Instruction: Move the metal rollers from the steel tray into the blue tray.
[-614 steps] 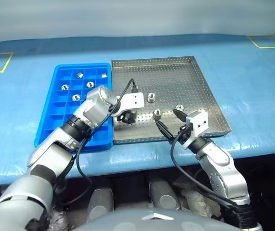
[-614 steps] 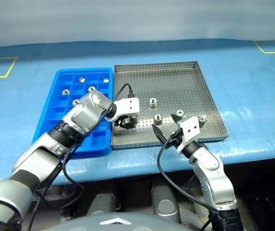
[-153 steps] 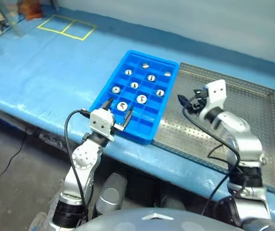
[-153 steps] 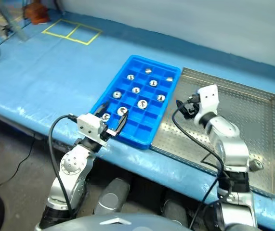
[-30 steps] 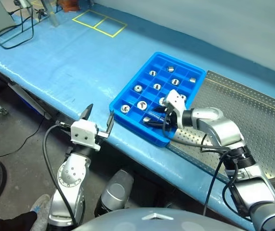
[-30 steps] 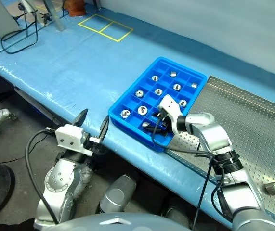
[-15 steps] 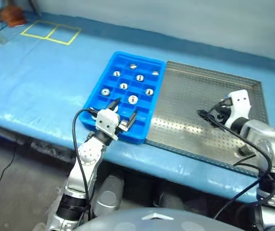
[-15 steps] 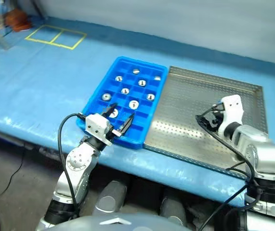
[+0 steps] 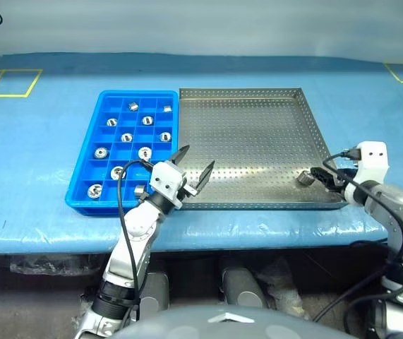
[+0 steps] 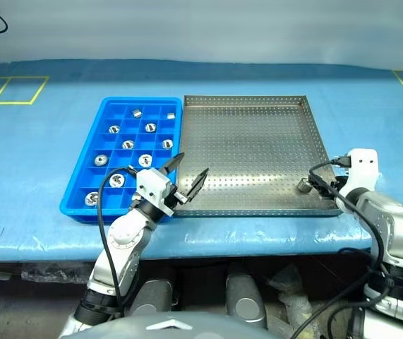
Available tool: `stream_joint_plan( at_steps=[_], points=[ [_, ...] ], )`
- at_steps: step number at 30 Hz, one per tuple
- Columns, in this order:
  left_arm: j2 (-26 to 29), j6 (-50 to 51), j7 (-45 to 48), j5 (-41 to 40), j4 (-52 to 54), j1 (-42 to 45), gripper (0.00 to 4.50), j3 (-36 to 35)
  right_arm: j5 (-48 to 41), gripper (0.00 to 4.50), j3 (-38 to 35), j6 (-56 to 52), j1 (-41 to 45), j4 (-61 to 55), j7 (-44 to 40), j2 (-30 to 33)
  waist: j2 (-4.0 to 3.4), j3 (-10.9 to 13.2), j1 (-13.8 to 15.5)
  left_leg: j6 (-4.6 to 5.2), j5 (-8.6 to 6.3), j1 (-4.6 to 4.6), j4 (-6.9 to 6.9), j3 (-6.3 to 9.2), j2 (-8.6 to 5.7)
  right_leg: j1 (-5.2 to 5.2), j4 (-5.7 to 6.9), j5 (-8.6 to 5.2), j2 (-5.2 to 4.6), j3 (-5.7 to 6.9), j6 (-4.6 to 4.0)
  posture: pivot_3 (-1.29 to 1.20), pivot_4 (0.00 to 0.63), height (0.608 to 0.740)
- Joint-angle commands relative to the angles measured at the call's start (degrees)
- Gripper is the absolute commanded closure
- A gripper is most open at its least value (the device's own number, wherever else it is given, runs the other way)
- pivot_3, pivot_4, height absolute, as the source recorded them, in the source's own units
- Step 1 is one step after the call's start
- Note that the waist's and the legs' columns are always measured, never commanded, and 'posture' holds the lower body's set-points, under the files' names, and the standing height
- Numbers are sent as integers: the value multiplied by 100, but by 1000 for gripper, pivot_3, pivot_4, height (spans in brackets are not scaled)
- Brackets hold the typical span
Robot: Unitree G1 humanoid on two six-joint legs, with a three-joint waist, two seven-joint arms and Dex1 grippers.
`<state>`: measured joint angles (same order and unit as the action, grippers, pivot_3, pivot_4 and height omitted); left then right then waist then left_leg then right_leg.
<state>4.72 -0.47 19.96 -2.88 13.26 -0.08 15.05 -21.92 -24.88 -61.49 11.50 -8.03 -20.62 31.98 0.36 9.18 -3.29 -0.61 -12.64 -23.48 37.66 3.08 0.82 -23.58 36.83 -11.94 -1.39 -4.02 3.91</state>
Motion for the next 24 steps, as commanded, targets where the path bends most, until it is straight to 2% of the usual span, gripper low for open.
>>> stream_joint_plan(
  at_steps=[1, 10, 13, 18, 24],
  points=[
    [13, -109, -61, -14, 159, -36, 780, -56, -220, 568, -152, -10, 294, 279, 57, -208, -2, -1, -11, 0, 0, -1, 2, 0, 0, 0, 0, 1, 0, 0, 1, 3, 150, 740],
    [42, -102, -244, 60, 370, -250, 780, -114, 61, 568, 147, 97, 269, 1130, 248, -160, 2, -3, 116, 4, -2, -10, -18, 6, -24, -2, -10, 3, -5, -25, 17, 53, 150, 740],
    [65, -97, -281, 65, 410, -288, 780, -133, -28, 1188, 178, 123, 170, 1081, 151, -210, 4, -3, 164, 4, -1, -5, -13, 8, -24, 5, -10, 3, -5, -25, 18, 74, 150, 740],
    [98, -85, -299, 62, 449, -292, 780, -145, -177, 2741, 337, 47, 152, 709, -60, -197, 4, -3, 171, 4, -1, -4, -11, 10, -20, 3, -7, 2, -3, -22, 18, 76, 150, 740],
    [132, -66, -306, 62, 488, -286, 780, -167, -165, 2765, 576, 398, 245, 215, -149, -201, 1, -2, 193, 4, -1, -11, -16, 10, -21, -6, -6, 2, -3, -22, 18, 82, 150, 740]
  ],
)
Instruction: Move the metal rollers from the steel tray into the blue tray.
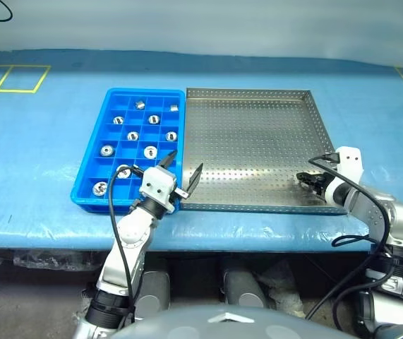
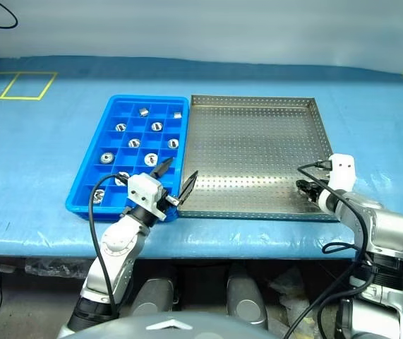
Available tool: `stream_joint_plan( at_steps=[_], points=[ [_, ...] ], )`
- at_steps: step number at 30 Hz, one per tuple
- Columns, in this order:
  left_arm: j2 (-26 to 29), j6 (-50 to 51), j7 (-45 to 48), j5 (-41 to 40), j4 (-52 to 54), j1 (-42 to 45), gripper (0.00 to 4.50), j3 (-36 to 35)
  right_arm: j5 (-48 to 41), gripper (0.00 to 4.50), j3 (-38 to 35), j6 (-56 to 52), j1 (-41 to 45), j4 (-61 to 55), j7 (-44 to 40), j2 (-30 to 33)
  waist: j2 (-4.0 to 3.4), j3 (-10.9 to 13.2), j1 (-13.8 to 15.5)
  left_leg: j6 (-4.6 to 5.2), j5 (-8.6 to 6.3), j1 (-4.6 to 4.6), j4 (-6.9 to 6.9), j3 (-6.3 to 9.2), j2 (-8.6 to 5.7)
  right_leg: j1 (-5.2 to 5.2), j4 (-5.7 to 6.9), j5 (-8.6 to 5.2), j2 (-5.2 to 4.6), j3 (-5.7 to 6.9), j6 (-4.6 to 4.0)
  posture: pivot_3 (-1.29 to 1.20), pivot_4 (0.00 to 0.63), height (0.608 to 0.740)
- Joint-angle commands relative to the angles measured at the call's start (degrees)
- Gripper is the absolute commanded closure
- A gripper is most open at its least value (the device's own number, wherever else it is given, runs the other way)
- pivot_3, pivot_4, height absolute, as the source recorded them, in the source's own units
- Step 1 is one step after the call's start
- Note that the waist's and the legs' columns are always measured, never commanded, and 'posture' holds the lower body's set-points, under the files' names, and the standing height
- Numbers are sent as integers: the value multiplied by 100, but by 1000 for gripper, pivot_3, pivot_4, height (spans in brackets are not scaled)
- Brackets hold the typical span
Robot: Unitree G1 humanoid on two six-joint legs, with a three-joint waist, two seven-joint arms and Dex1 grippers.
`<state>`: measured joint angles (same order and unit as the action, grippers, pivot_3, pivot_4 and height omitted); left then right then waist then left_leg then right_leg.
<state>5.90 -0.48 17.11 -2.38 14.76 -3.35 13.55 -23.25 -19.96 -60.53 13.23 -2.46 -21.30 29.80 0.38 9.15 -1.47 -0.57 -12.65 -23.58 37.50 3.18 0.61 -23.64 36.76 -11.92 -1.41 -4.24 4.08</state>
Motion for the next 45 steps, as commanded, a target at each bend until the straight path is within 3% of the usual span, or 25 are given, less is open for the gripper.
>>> stream_joint_plan(
  at_steps=[1, 8, 22, 45],
  points=[
    [23, -57, -21, 9, 351, 41, 780, -26, -77, 2765, 105, 426, 111, -435, -130, -26, -2, 2, 15, 0, 0, -1, 0, 0, -1, -1, -1, 0, -1, 0, 0, 89, 150, 740],
    [112, -7, -80, 24, 509, -16, 780, -90, -424, 2765, 514, 1045, 553, -917, -530, -404, -6, 5, 20, 0, 0, -2, -3, 0, 1, -6, -1, 0, 0, 1, 0, 120, 150, 740],
    [397, 146, -424, 150, 1095, -659, 780, -593, -339, 2765, 1736, 1865, 1259, -729, -1168, -851, -6, 10, 315, 0, 0, -4, -34, 13, 0, -17, -5, -10, -3, 17, -16, 269, 150, 740],
    [410, 273, -646, 324, 1587, -1218, 780, -1016, -190, 2765, 2788, 2111, 1637, -157, -1810, -1455, -6, 12, 832, -3, -1, -13, -45, 21, 2, -23, -19, -15, -5, 34, -26, 365, 150, 740]
  ],
)
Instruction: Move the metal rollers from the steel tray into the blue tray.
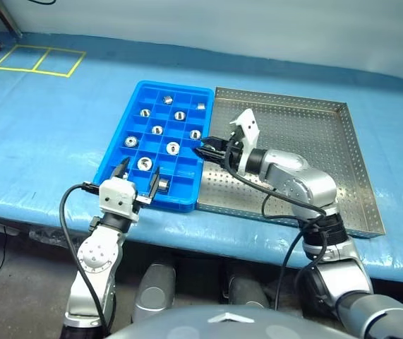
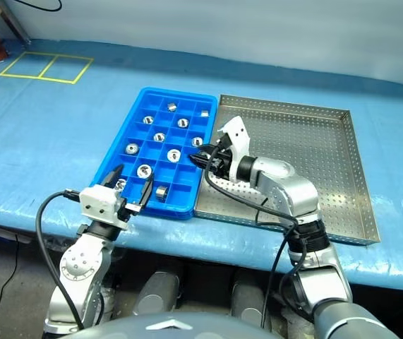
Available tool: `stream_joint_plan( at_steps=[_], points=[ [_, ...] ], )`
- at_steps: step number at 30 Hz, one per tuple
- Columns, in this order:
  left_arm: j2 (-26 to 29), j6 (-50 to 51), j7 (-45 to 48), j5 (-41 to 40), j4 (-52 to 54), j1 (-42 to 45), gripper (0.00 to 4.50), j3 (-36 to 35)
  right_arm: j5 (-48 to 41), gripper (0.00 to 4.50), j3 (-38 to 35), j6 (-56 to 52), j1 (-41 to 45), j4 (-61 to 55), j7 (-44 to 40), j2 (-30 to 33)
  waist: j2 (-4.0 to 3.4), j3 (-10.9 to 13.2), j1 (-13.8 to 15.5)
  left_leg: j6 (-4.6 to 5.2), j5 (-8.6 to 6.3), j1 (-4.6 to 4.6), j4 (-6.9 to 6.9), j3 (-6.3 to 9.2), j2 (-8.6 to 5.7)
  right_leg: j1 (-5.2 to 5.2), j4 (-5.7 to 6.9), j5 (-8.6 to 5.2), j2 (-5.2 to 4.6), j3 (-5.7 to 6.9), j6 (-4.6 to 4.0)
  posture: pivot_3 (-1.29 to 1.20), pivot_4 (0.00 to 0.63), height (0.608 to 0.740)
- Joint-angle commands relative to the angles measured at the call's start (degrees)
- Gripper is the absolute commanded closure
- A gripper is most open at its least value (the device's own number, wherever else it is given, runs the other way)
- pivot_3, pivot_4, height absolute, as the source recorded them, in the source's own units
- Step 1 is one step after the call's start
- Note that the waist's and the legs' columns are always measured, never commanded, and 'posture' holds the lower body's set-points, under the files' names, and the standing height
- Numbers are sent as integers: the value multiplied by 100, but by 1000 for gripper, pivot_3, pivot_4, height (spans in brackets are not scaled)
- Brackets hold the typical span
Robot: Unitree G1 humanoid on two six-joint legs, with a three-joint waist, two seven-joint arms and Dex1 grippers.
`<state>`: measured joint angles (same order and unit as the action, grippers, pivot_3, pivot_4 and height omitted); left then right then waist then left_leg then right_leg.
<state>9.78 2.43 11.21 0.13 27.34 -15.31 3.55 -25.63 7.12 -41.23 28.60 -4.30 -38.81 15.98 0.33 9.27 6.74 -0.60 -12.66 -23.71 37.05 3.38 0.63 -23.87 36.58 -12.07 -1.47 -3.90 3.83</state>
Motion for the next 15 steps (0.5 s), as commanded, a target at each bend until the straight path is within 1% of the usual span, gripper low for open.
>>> stream_joint_plan(
  at_steps=[1, 15],
  points=[
    [16, -18, -61, 78, 330, -29, 780, -9, 61, 2765, 117, 191, 78, 50, -68, -102, 0, 0, 20, 0, 0, 1, -1, 0, 0, 0, 0, 0, 0, 0, 0, 365, 150, 740],
    [4, 9, -38, 106, 326, -9, 780, -1, 356, 2765, 263, 491, 148, 552, 48, -490, -2, 2, 105, -3, 0, -4, -3, -1, 1, -6, -1, -1, 0, 2, -1, 370, 150, 740]
  ],
)
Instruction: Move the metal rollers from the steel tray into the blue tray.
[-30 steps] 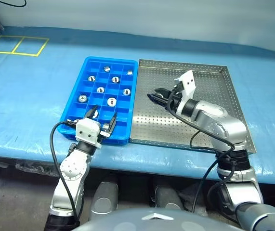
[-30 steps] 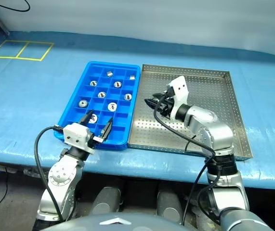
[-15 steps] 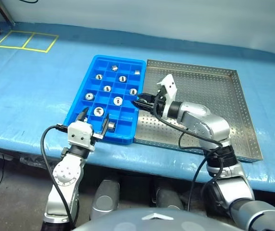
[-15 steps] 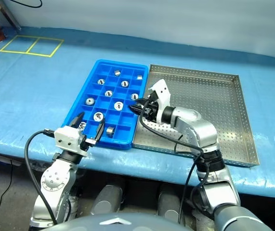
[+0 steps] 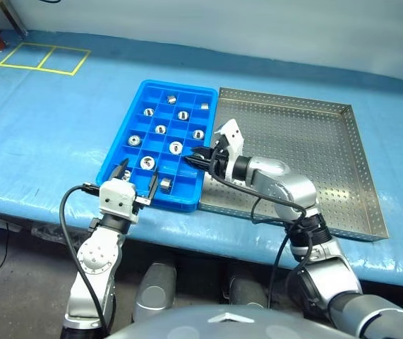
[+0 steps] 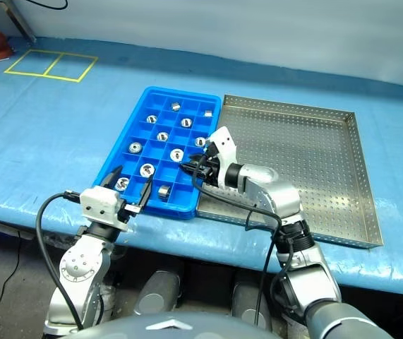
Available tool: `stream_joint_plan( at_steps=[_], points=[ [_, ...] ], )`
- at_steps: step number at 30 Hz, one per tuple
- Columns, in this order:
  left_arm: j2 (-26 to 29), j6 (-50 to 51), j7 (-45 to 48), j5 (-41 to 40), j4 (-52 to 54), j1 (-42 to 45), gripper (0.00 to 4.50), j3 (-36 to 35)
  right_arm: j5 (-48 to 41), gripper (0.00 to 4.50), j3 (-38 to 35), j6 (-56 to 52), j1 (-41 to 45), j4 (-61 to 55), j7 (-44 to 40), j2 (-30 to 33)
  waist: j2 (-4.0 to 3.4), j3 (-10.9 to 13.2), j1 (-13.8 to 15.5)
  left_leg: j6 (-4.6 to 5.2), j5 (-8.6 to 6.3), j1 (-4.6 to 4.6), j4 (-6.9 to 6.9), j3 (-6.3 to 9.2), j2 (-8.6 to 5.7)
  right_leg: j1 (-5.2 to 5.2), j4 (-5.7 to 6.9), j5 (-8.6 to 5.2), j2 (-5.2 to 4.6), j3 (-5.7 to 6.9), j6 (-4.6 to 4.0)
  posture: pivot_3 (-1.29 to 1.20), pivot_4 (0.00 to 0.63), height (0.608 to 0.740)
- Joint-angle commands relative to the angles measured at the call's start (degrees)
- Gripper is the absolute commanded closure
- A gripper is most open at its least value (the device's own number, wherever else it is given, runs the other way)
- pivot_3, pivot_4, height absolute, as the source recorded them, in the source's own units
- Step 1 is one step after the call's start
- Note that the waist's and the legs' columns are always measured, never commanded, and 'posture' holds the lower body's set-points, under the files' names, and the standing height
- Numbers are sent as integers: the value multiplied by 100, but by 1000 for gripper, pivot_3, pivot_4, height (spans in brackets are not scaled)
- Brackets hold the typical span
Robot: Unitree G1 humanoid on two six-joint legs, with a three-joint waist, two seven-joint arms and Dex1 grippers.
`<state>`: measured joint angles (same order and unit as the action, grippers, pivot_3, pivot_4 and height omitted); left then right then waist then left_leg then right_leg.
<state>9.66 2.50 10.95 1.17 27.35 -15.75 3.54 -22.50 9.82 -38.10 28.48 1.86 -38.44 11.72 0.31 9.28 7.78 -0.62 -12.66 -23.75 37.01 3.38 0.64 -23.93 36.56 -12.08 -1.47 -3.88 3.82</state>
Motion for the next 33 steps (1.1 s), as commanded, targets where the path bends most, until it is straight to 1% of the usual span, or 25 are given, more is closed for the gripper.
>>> stream_joint_plan(
  at_steps=[1, 2, 4, 5, 7, 10, 11, 17, 18, 21, 23, 27, 33],
  points=[
    [16, 0, -10, -1, 325, 34, 780, -1, 54, 2765, -18, 193, 156, -34, 24, -93, 0, 0, 2, 0, 0, -1, 0, 0, 0, -1, 0, 0, 0, 0, 0, 372, 150, 740],
    [15, 1, -9, 1, 325, 33, 780, 3, 64, 2765, -37, 212, 155, 1, 44, -133, 0, 0, 3, 0, 0, -1, -1, 0, 0, -1, 0, 0, 0, 0, 0, 372, 150, 740],
    [11, 5, -10, 8, 326, 31, 780, 18, 53, 2039, -89, 223, 153, 52, 81, -223, 0, 0, 3, -1, 0, -1, -2, 0, 0, -1, -1, 0, 0, 0, -1, 372, 150, 740],
    [7, 8, -11, 11, 326, 31, 780, 26, 64, 1840, -97, 238, 155, 83, 99, -259, 0, 0, 3, -1, 0, -1, -2, 0, 0, -1, -1, 0, 0, 0, -1, 372, 150, 740],
    [12, 16, -5, 12, 325, 34, 780, 27, 116, 1226, -93, 290, 161, 150, 163, -323, 0, 0, 2, -1, 0, -1, -3, 0, 0, -2, 0, 0, 0, 1, -1, 374, 150, 740],
    [23, 25, -2, 8, 339, 44, 780, -3, 171, 177, -110, 332, 168, 195, 205, -365, 0, 0, 11, -2, 0, 0, -3, 0, 0, -1, 0, -1, 0, 1, -1, 375, 150, 740],
    [27, 26, -4, 9, 350, 48, 780, -18, 194, 29, -125, 368, 163, 192, 224, -364, 0, 0, 14, -2, 0, -1, -3, 0, 0, -1, -1, -1, 0, 1, -1, 375, 150, 740],
    [50, 17, 114, -68, 264, 352, 780, 0, 66, 29, -816, 1010, 93, 56, 578, -421, -1, 1, 19, -3, 0, -2, -2, 0, 0, -3, 0, -1, 0, 2, -1, 332, 150, 740],
    [48, 15, 163, -88, 193, 453, 780, 43, 99, 29, -845, 1062, 30, -12, 581, -357, -1, 1, 24, -4, 0, -1, -2, 0, 0, -1, -1, 0, 0, 3, -1, 313, 150, 740],
    [33, -7, 360, -156, -101, 819, 780, 187, 545, 29, -580, 1368, -353, -329, 474, 87, -2, 0, 18, -6, 1, -2, -1, 0, -1, 4, -11, 0, 0, 2, 0, 237, 150, 740],
    [20, -29, 495, -196, -315, 1082, 780, 279, 563, 29, -616, 1427, -638, -581, 501, 243, -3, -1, -27, -7, 0, -3, -3, 0, -2, 9, -24, 2, -1, 2, 3, 204, 150, 740],
    [2, -100, 735, -328, -733, 1526, 780, 388, 630, 29, -774, 1588, -1147, -993, 560, 528, -3, 0, -273, -11, -3, -9, -6, -3, -1, 9, -39, 6, -1, -2, 7, 115, 150, 740],
    [-4, -335, 1211, -600, -1498, 2046, 780, 475, 422, 29, -1079, 1646, -1867, -1649, 548, 785, -3, 0, -626, -10, -3, -3, -3, -4, 0, 18, -42, 8, -1, -3, 12, 10, 150, 740]
  ],
)
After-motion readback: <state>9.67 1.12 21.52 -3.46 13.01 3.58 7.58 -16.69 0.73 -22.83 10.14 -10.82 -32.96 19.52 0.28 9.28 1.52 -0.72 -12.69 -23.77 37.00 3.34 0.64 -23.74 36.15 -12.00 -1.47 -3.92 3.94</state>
